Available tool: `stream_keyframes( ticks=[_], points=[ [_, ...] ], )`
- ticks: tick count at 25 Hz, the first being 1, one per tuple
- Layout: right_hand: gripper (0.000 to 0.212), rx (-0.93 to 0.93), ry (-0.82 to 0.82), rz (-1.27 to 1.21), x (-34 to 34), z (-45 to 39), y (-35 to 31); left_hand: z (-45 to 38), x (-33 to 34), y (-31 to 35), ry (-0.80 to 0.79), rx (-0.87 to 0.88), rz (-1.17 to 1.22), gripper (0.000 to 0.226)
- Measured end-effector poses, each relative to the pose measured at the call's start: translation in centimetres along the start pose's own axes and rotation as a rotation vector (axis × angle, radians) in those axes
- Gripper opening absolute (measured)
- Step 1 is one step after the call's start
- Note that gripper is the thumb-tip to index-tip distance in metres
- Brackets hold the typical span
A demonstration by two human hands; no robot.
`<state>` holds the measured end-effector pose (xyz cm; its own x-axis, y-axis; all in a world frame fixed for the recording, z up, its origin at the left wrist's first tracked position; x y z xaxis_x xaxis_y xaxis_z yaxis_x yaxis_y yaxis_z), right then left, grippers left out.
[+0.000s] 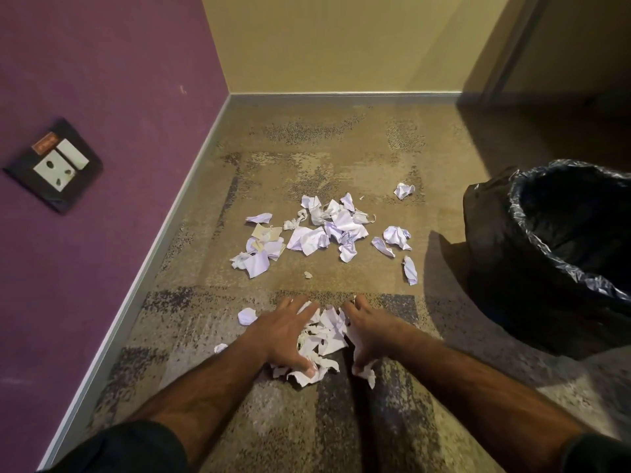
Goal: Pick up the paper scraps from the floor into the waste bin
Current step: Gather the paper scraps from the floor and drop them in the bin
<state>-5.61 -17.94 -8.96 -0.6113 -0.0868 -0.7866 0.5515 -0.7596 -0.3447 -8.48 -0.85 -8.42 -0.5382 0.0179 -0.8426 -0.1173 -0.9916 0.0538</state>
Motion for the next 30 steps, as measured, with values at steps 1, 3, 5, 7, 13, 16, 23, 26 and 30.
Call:
stream_keyframes(
  ticks=[1,3,5,7,13,16,23,26,30],
  points=[
    [0.135,-0.012,0.021,-0.003,0.1,-0.2,-0.6,0.0,-0.1,0.3,0.014,0.006,0.008,0.134],
    [0.123,-0.021,0.072,-0.016,0.2,-0.6,-1.5,-0.2,-0.3,1.0,0.052,0.023,0.033,0.127],
    [0.112,-0.022,0.125,-0.059,0.0,-0.8,-2.1,-0.3,-0.5,1.8,0.093,0.048,0.049,0.118],
    [0.099,-0.026,0.17,-0.106,-0.3,-0.9,-2.3,-0.5,-0.8,2.4,0.125,0.07,0.069,0.107],
    [0.048,-0.057,0.279,-0.173,-1.7,-1.0,-2.1,-0.4,-1.6,2.8,0.186,0.105,0.142,0.076],
    [0.031,-0.058,0.328,-0.166,-3.0,-1.1,-1.9,-0.6,-2.6,3.1,0.236,0.103,0.21,0.063],
    [0.012,-0.044,0.43,-0.158,-6.5,-0.4,-0.9,-0.4,-5.9,3.7,0.377,0.112,0.284,0.04],
    [0.011,-0.063,0.448,-0.108,-9.4,0.3,-0.6,-0.4,-8.4,4.1,0.418,0.103,0.312,0.043],
    [0.012,-0.096,0.506,-0.066,-13.4,1.9,-0.4,-0.2,-12.5,4.5,0.457,0.128,0.307,0.052]
  ],
)
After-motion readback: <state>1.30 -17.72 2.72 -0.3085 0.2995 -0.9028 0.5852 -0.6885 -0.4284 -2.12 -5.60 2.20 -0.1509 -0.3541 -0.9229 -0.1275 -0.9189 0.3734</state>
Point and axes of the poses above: each hand's wrist, its own z-axis away from the middle knuckle, its own x-axis out of the palm, y = z × x, the point moved 7 cm from there along -z, towards the middle knuckle, and after that the axes turned 12 degrees about -x, right-handed, at the moved point
